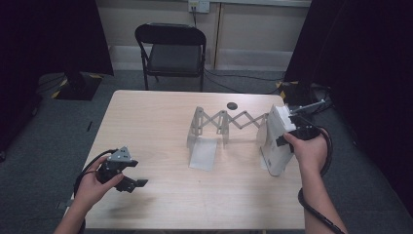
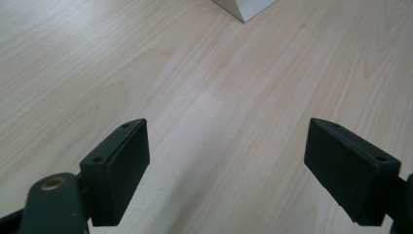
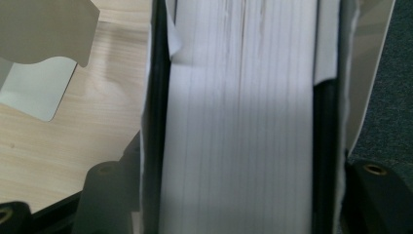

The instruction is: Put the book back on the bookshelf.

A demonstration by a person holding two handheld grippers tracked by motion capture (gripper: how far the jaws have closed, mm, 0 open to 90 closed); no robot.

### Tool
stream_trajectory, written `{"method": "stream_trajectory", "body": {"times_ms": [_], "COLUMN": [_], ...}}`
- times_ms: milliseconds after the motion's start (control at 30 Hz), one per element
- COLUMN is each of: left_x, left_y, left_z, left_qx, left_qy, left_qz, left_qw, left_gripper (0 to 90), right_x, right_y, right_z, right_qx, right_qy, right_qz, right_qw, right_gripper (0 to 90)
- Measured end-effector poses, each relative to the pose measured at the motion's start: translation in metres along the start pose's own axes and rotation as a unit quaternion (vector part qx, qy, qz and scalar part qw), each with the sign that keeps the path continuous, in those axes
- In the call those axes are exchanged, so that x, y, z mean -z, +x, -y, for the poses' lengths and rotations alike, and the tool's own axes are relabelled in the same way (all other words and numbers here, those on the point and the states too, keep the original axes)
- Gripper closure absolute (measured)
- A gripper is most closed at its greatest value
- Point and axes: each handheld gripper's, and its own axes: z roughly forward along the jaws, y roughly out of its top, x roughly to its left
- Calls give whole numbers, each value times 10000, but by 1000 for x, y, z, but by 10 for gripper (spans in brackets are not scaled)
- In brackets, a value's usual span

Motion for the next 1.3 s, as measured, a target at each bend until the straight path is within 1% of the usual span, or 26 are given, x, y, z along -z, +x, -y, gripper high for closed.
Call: {"method": "stream_trajectory", "body": {"times_ms": [133, 233, 300, 433, 533, 633, 800, 833, 1033, 1167, 1233, 1300], "left_x": [0, 0, 0, 0, 1, 1, 0, 0, -5, -8, -8, -9], "left_y": [1, 2, 2, 3, 2, 2, 1, 2, 1, 1, 1, 1], "left_z": [0, -1, 0, 1, 0, 0, 0, -1, -6, -7, -8, -8], "left_qx": [7, 33, 32, 27, 34, 27, 35, 4, -26, -61, -29, -56], "left_qy": [13, -47, -24, 21, 1, -35, 1, -9, -5, 17, -14, 8], "left_qz": [-15, -18, -13, -20, -17, -14, -23, -20, 32, 50, 59, 64], "left_qw": [10000, 10000, 10000, 10000, 10000, 10000, 10000, 10000, 10000, 10000, 10000, 10000], "left_gripper": [166, 166, 166, 167, 167, 167, 167, 167, 166, 167, 167, 167], "right_x": [3, 4, 4, 6, 7, 9, 12, 12, 9, 9, 9, 9], "right_y": [-2, -3, -3, -3, -3, -1, 2, 2, 1, 0, 0, 0], "right_z": [4, 8, 10, 14, 15, 18, 20, 20, 31, 37, 38, 40], "right_qx": [-6, 10, 29, 69, 78, 138, 170, 170, 146, 157, 166, 167], "right_qy": [-59, -94, -104, -128, -117, -130, -131, -131, -132, -153, -156, -168], "right_qz": [-50, -97, -129, -118, -127, -129, -148, -148, -157, -148, -134, -168], "right_qw": [10000, 9999, 9999, 9998, 9998, 9997, 9997, 9997, 9997, 9997, 9997, 9996], "right_gripper": [371, 352, 347, 341, 337, 329, 312, 312, 279, 276, 273, 268]}}
